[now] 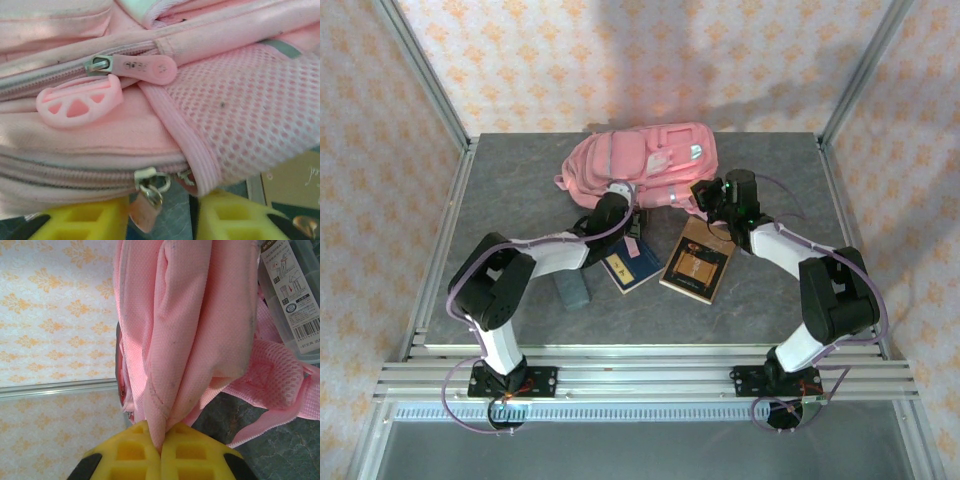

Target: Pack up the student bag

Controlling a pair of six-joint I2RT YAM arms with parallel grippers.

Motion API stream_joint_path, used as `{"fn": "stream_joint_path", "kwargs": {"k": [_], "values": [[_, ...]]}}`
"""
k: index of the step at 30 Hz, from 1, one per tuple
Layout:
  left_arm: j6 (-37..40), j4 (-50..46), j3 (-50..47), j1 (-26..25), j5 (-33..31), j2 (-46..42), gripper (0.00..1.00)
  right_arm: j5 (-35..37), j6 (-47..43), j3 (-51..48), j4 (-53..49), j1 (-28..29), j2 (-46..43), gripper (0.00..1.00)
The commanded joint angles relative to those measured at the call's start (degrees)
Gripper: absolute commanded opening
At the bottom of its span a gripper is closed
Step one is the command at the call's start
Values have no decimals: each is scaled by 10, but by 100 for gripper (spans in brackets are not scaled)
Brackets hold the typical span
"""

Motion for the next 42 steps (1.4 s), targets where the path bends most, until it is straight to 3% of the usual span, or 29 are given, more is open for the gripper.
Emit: {"fn": "stream_joint_path", "kwargs": {"k": [1,3,8,18,24,30,31,33,36,41,42], "values": [[19,-10,24,-2,-4,14,10,-31,4,27,50,7,-22,0],[22,-16,23,-3,-11,11,0,-29,0,30,43,7,-21,0],[20,-24,-11,12,-24,-27,0,-25,-11,31,30,-2,-18,0],[-1,-46,-112,102,-7,-123,0,-26,-35,20,12,-55,11,0],[8,-72,-101,94,20,-130,0,-25,-59,61,-8,-69,66,0],[23,-112,-40,30,7,-107,0,9,-109,174,-93,-88,143,0],[20,-116,-27,21,3,-99,0,11,-120,197,-116,-89,156,5],[10,-122,2,4,-4,-80,0,11,-136,252,-203,-89,182,30],[-2,-126,38,-16,-7,-50,0,4,-144,268,-284,-89,180,38],[9,-146,86,-42,-17,-13,0,-2,-140,167,-281,-88,78,56],[11,-150,93,-45,-16,-6,0,-15,-132,140,-268,-89,55,65]]}}
